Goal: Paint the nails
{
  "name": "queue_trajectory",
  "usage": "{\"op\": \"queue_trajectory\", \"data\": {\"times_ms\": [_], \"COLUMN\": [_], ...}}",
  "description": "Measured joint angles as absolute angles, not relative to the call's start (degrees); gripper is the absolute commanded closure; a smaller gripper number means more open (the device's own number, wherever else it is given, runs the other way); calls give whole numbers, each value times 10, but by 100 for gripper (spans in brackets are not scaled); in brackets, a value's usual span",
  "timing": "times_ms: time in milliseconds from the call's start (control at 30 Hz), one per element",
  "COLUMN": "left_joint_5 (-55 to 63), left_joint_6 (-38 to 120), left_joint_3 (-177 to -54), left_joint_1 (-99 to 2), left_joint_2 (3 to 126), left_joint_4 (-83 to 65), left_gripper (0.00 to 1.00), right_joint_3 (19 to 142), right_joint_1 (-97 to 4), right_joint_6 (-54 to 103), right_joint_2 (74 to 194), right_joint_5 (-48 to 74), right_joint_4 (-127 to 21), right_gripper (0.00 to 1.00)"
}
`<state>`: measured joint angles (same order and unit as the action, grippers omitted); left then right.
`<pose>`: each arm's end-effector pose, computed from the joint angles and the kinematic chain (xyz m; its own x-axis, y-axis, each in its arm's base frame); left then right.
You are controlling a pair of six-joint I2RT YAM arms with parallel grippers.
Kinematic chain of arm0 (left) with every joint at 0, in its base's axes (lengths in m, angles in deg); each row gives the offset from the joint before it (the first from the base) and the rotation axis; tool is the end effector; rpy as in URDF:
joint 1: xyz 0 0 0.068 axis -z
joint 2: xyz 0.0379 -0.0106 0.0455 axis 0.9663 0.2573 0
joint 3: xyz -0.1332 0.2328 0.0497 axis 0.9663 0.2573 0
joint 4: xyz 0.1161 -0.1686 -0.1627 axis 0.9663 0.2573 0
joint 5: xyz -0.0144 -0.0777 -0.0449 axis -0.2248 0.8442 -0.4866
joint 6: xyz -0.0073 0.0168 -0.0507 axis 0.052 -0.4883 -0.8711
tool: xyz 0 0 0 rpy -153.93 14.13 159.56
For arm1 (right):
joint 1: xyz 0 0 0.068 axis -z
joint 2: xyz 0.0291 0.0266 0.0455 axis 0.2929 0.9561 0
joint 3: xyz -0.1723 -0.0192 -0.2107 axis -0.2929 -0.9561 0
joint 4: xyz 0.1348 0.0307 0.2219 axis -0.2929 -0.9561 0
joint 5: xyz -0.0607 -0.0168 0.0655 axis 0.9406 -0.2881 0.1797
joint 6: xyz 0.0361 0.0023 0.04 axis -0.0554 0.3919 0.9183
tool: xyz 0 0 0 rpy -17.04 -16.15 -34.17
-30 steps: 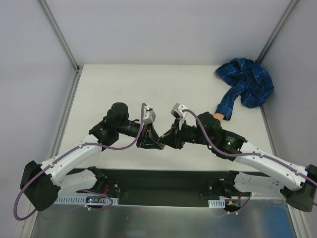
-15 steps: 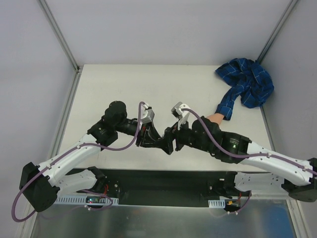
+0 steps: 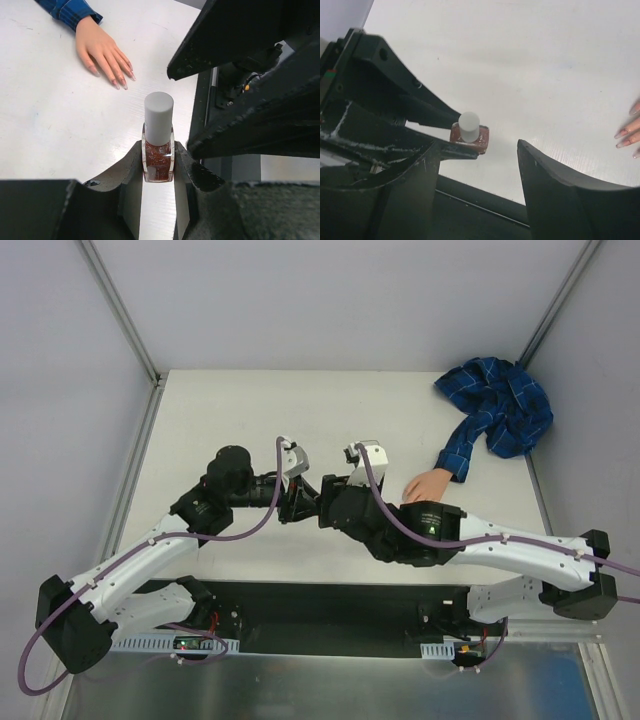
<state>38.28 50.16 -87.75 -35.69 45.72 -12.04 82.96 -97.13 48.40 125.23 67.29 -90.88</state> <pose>0.1594 -0.1622 0.3302 -0.1316 0.0694 -0.9889 0.9821 0.1450 -0.1205 0.0701 0.2523 0.3952 -0.3748 -0.0918 -0.9226 -0.4476 0.8894 0.0933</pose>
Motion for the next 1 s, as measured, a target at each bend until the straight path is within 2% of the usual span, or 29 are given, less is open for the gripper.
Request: {"op": "queue_trajectory", "data": {"times_ms": [233,433,533,700,733,767,933,1000], "left_joint_5": [374,371,369,369,370,371,381,409], "left_joint_6": [501,501,501,502,503,504,507,507], "left_joint_3": [-877,-877,-877,-877,-877,-877,-877,-877], "left_joint_1": [-353,-353,-353,-353,-353,-353,-353,-353], "left_joint_2": [457,452,451,447,445,443,438,439], "left_joint_4": [-121,-121,-121,-121,-121,-120,-114,-107], "left_gripper": [100,100,100,100,100,100,100,100], "right_joint_3": [839,839,839,840,840,839,794,754], "right_joint_1": [-966,-950,-948,-942,-940,-937,-920,-907], "right_joint_6": [515,478,467,456,454,453,404,343], "right_joint_2": [1265,1265,1270,1287,1287,1287,1253,1220], "right_joint_5": [718,687,678,658,654,650,599,527], "right_joint_4": [-922,-875,-865,-857,-856,-855,-797,-753], "right_gripper": [44,44,51,73,80,97,99,100]}}
